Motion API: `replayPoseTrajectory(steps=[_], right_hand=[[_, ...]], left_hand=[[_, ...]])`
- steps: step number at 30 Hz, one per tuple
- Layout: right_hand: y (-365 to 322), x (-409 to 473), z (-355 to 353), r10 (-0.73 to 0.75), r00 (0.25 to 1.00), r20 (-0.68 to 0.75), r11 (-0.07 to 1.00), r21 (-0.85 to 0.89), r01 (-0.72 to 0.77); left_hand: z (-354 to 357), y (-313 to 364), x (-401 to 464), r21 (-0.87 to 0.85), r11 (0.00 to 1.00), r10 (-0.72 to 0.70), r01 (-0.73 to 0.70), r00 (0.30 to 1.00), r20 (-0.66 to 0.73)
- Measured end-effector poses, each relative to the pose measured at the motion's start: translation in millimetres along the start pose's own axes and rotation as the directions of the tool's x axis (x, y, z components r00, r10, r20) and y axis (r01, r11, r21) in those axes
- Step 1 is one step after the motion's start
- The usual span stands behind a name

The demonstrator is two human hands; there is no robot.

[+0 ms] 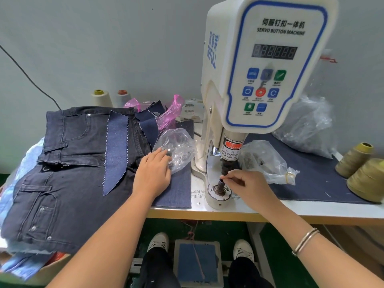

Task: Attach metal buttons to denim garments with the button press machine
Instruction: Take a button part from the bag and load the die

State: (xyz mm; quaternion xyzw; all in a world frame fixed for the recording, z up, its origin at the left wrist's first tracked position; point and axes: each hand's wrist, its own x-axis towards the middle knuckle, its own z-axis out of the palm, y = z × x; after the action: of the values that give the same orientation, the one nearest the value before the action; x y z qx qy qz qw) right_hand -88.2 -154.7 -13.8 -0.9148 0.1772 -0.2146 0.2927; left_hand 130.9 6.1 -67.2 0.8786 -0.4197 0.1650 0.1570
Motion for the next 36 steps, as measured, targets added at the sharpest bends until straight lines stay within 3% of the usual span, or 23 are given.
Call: replayPoseTrajectory(steps=[4, 6, 8, 10, 13, 15, 17, 25, 33, 36], right_hand=[[2, -3, -4, -0.01, 1.0, -0.027, 1.0, 0.017, 0.01], [5, -1, -18, -0.001, 0.994, -0.105, 0.998, 0.058, 0.007], [13, 8, -42, 0.098, 0.958, -0.268, 0.992, 0.105, -0.072], [26, 20, -66, 0.222, 0.914, -0.339, 0.973, 0.011, -0.232], [48, 40, -82, 0.379, 0.915, -0.136, 0.813, -0.422, -0.4], [52, 48, -75, 0.447, 0.894, 0.021, 0.683, -0.653, -0.327], [54, 55, -66, 0.479, 0.874, 0.076, 0.603, -0.753, -0.265], [56, 75, -40, 0.538, 0.843, 0.032, 0.499, -0.818, -0.287], [54, 82, -28, 0.695, 0.719, 0.028, 0.425, -0.823, -0.378], [52, 85, -29, 0.691, 0.723, 0.008, 0.412, -0.826, -0.384]], left_hand=[[0, -1, 0, -0.001, 1.0, 0.0, 0.0, 1.0, 0.0], [1, -1, 0, -0.003, 1.0, 0.002, -0.002, 1.0, -0.003], [1, -1, 0, 0.0, 1.0, 0.009, -0.009, 1.0, -0.009], [0, -1, 0, 0.005, 1.0, 0.01, -0.01, 1.0, -0.014], [1, -1, 0, 0.005, 1.0, 0.008, -0.008, 1.0, -0.01], [1, -1, 0, 0.005, 1.0, 0.007, -0.007, 1.0, -0.009], [1, -1, 0, 0.009, 1.0, 0.006, -0.006, 1.0, -0.011], [2, -1, 1, 0.009, 1.0, 0.002, -0.002, 1.0, -0.016], [2, 0, 1, 0.008, 1.0, 0.004, -0.004, 1.0, -0.012], [2, 0, 1, 0.003, 1.0, 0.003, -0.003, 1.0, -0.018]])
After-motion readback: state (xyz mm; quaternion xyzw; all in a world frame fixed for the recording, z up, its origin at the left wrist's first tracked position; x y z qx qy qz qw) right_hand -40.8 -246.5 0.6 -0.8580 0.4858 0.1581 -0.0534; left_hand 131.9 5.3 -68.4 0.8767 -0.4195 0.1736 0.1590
